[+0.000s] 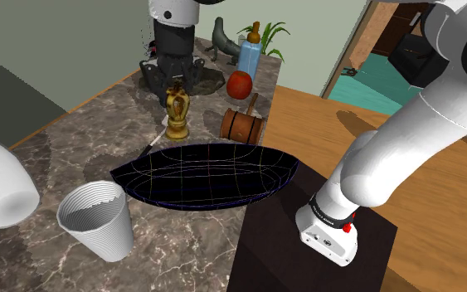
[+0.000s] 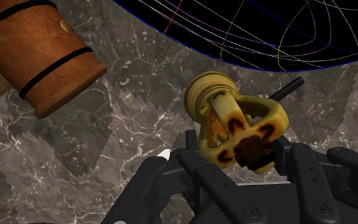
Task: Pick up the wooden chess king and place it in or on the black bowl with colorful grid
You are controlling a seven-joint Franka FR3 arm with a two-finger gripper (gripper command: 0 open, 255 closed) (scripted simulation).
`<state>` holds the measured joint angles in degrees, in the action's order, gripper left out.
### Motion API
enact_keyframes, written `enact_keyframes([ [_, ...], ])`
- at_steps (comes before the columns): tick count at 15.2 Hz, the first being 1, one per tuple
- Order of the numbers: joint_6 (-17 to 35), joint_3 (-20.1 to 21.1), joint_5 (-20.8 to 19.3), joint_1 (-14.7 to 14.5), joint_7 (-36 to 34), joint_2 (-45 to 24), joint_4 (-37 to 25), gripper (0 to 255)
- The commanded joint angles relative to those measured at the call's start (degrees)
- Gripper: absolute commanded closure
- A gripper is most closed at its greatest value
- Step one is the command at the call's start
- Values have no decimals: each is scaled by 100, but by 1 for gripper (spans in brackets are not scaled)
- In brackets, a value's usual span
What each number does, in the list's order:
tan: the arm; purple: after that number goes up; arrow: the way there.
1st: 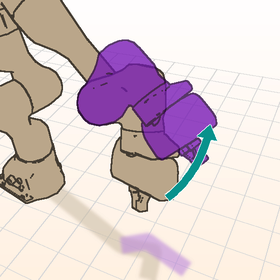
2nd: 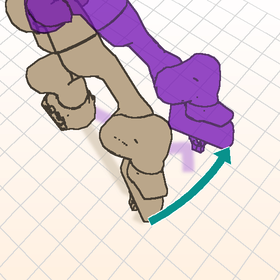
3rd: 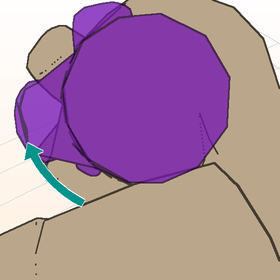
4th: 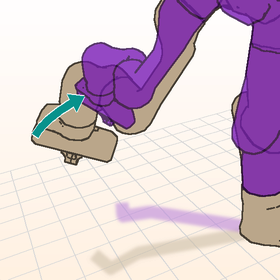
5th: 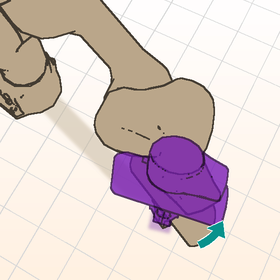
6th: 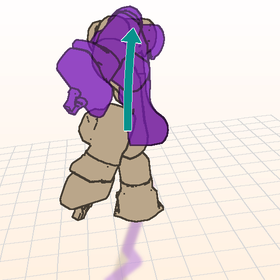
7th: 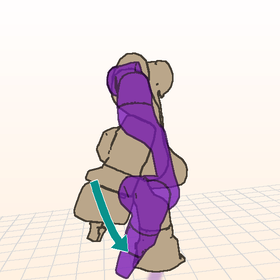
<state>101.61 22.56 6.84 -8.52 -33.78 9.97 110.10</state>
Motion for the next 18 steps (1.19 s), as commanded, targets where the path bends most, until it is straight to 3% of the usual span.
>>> enact_keyframes([
  [1,-168,-12,-12,10,1,-17,-181,255],
  [18,-1447,-8,-124,30,-141,-288,-1719,255],
])
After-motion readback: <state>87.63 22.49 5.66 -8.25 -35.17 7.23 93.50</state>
